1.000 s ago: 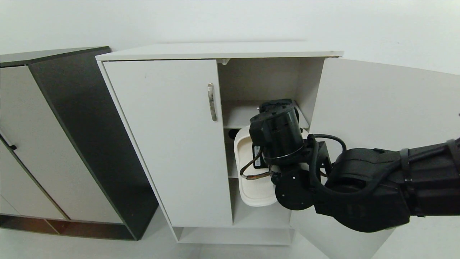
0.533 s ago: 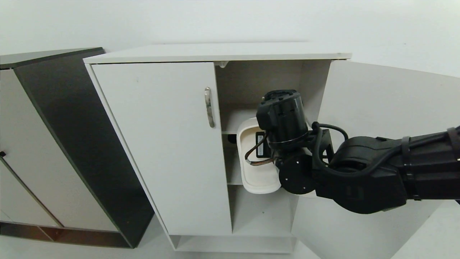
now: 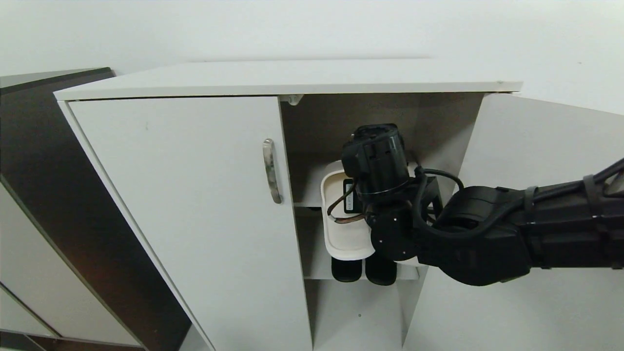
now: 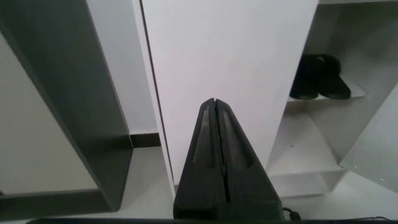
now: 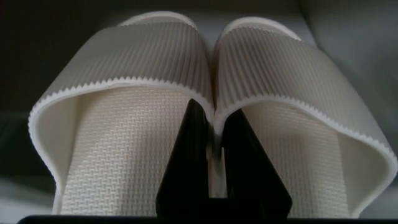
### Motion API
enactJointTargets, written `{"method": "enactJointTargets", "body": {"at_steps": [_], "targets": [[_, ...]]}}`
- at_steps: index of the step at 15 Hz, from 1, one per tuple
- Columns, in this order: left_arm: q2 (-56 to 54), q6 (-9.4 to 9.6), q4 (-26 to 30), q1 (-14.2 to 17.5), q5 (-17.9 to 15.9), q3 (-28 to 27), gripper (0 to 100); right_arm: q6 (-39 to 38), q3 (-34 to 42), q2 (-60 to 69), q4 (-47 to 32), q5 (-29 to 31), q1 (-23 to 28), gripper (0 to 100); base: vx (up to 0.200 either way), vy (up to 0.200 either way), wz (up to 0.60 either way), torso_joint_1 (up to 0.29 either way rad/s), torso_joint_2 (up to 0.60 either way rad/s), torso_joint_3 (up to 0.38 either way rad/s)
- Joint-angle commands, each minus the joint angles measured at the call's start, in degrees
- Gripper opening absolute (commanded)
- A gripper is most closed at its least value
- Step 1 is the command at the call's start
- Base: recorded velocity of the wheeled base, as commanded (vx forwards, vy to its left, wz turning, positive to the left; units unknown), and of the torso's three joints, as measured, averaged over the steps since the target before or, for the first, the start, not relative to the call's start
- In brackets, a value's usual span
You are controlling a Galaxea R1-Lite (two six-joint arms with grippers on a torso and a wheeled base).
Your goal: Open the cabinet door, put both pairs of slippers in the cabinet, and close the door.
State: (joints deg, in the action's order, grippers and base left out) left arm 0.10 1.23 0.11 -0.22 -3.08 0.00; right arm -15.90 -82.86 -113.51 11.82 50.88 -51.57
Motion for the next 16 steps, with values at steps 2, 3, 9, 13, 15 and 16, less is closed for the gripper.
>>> {"method": "enactJointTargets", "body": {"at_steps": [2, 3, 9, 13, 15, 16], "targets": [[-0.01, 0.00, -0.02, 0.04, 0.01, 0.00, 0, -0.01, -4.15, -2.68, -0.14, -1.75, 1.64, 0, 0.000, 0.000, 0.00, 0.000, 0.00, 0.000], [-0.01, 0.00, -0.02, 0.04, 0.01, 0.00, 0, 0.08, -5.91, -3.56, -0.31, -1.93, 2.26, 0, 0.000, 0.000, 0.00, 0.000, 0.00, 0.000], [-0.01, 0.00, -0.02, 0.04, 0.01, 0.00, 0, 4.12, -13.47, -8.84, -0.57, -3.07, 4.81, 0, 0.000, 0.000, 0.00, 0.000, 0.00, 0.000], [-0.01, 0.00, -0.02, 0.04, 0.01, 0.00, 0, 4.82, -20.59, -11.74, -4.35, -3.33, 6.30, 0, 0.000, 0.000, 0.00, 0.000, 0.00, 0.000], [-0.01, 0.00, -0.02, 0.04, 0.01, 0.00, 0, 4.82, -24.63, -13.06, -6.02, -3.77, 7.09, 0, 0.000, 0.000, 0.00, 0.000, 0.00, 0.000], [-0.01, 0.00, -0.02, 0.04, 0.01, 0.00, 0, 4.82, -26.56, -13.93, -6.99, -3.77, 7.36, 0, 0.000, 0.000, 0.00, 0.000, 0.00, 0.000]]}}
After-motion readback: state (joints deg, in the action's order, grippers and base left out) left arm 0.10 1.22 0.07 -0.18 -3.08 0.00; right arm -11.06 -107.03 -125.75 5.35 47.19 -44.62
